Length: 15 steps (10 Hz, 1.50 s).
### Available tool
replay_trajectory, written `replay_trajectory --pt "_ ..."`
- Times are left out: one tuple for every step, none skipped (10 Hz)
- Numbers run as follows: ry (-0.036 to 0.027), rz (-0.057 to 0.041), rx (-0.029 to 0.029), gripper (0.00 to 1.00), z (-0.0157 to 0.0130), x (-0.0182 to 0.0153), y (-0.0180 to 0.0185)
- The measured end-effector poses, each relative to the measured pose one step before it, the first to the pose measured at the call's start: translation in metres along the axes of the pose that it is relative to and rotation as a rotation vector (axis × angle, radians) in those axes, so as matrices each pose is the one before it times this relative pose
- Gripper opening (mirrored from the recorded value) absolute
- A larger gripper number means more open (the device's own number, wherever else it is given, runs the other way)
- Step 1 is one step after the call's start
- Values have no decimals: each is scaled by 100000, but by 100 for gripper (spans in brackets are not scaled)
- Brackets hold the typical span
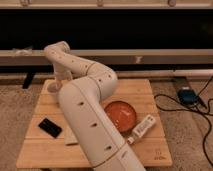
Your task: Place the ceramic cup in the ceramic bowl
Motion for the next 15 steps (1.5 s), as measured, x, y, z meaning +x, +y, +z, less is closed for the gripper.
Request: replay_trajectory --pt "1301 -670 -1417 37 136 334 111" --pt "1135 -1196 -1536 27 60 513 293" --pt "1493 -1404 -2164 16 -108 754 465" --pt "1315 -1340 -2545 5 -332 1014 440" --pt "-1126 -526 -2170 1 -607 233 95" --pt "-231 -88 -1244 0 -803 864 -550" --pt "-2423 -41 -1283 0 -1068 932 -653" --pt "-2567 1438 -658 0 -1601 1646 -1547" --pt "-2065 1941 -507 0 -1181 1356 -1599" --pt "-1642 1741 -349 0 -961 1041 -1231" --pt "-2237 2962 -12 0 -1299 1537 -2013" --pt "-2068 3350 32 0 -1203 1567 -2132" --pt "-1751 2449 12 0 -939 1097 -1479" --pt "-2235 3804 134 0 -1243 1657 -2128" --pt "-1773 3732 45 0 -973 1249 -1884"
